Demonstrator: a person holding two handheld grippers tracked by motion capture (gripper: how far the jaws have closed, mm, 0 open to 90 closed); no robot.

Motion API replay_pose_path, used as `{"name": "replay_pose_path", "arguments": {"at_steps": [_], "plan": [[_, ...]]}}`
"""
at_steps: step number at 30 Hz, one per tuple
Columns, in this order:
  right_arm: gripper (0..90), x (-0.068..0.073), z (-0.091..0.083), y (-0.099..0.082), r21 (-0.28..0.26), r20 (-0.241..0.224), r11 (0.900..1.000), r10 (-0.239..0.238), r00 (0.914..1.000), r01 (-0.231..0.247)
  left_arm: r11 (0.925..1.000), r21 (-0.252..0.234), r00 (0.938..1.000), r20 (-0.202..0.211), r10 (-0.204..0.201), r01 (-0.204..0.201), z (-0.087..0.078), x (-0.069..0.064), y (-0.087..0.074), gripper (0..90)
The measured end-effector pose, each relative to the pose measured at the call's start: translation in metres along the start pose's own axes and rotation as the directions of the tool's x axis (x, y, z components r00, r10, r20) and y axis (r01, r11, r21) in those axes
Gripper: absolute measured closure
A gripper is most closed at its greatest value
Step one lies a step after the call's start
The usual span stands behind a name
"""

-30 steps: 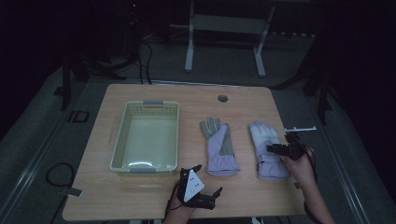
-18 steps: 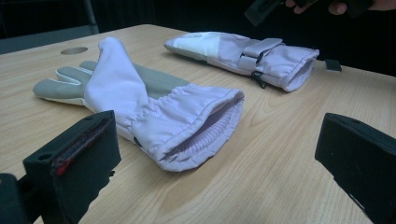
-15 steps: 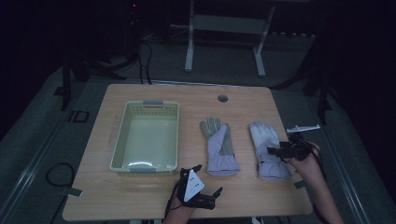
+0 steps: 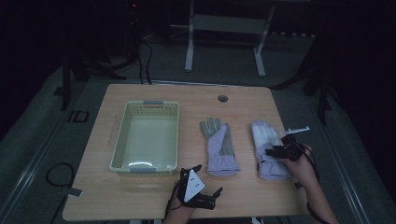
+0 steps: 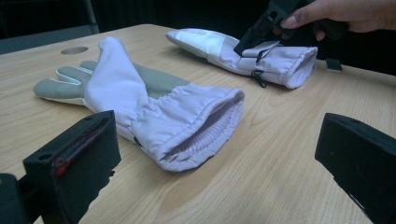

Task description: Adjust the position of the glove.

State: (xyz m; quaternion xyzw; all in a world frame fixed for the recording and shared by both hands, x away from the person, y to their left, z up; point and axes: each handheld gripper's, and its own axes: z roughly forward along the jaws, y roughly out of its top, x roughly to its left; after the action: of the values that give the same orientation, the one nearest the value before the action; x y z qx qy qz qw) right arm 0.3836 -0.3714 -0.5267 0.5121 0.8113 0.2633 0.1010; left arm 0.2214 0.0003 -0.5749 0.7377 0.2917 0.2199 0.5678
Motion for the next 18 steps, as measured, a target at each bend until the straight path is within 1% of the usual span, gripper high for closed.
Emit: {"name": "replay_pose_path", "arguments": {"at_steps": [1,3,7,8,9,11,13,14,16,17,18], "plan": [[57.1,0.000,0.000,0.000,0.000,0.000,1.0000,0.000,1.0000,0.000,1.0000,0.000,1.0000,0.000,0.000,0.000,0.000,0.000,0.000,0.2],[61.7,0.002,0.000,-0.001,-0.006,-0.003,0.9999,0.012,0.9999,-0.012,1.0000,0.000,1.0000,-0.001,0.000,0.000,0.000,0.000,0.000,0.2],[64.9,0.003,-0.001,-0.001,-0.010,-0.005,0.9996,0.027,0.9996,-0.027,1.0000,0.000,1.0000,-0.002,-0.002,0.002,0.000,0.000,0.000,0.2],[66.9,0.002,-0.002,-0.001,-0.012,-0.011,0.9994,0.031,0.9995,-0.031,1.0000,0.001,1.0000,-0.002,-0.002,0.002,0.000,0.000,0.000,0.2],[71.5,0.001,-0.004,-0.002,-0.019,-0.027,0.9987,0.046,0.9986,-0.046,1.0000,0.001,1.0000,-0.002,-0.002,0.002,0.000,0.000,0.000,0.2],[74.4,-0.001,-0.010,-0.001,-0.036,-0.042,0.9968,0.069,0.9967,-0.071,1.0000,0.001,1.0000,-0.002,-0.002,0.002,0.000,0.000,0.000,0.2],[75.0,-0.001,-0.015,0.001,-0.041,-0.041,0.9961,0.076,0.9962,-0.078,1.0000,0.002,1.0000,-0.002,-0.004,0.004,0.000,0.000,0.000,0.2],[75.0,-0.001,-0.015,0.001,-0.041,-0.041,0.9961,0.076,0.9962,-0.078,1.0000,0.002,1.0000,-0.002,-0.004,0.004,0.000,0.000,0.000,0.2],[76.0,0.000,-0.024,0.004,-0.045,-0.033,0.9957,0.079,0.9963,-0.081,1.0000,0.002,1.0000,-0.002,-0.004,0.004,0.000,0.000,0.000,0.2],[76.5,0.000,-0.029,0.006,-0.050,-0.038,0.9950,0.085,0.9956,-0.087,1.0000,0.002,1.0000,-0.002,-0.004,0.004,0.000,0.000,0.000,0.2],[76.8,0.001,-0.032,0.007,-0.053,-0.038,0.9954,0.077,0.9963,-0.079,1.0000,0.001,1.0000,-0.002,-0.003,0.003,0.000,0.000,0.000,0.2]]}}
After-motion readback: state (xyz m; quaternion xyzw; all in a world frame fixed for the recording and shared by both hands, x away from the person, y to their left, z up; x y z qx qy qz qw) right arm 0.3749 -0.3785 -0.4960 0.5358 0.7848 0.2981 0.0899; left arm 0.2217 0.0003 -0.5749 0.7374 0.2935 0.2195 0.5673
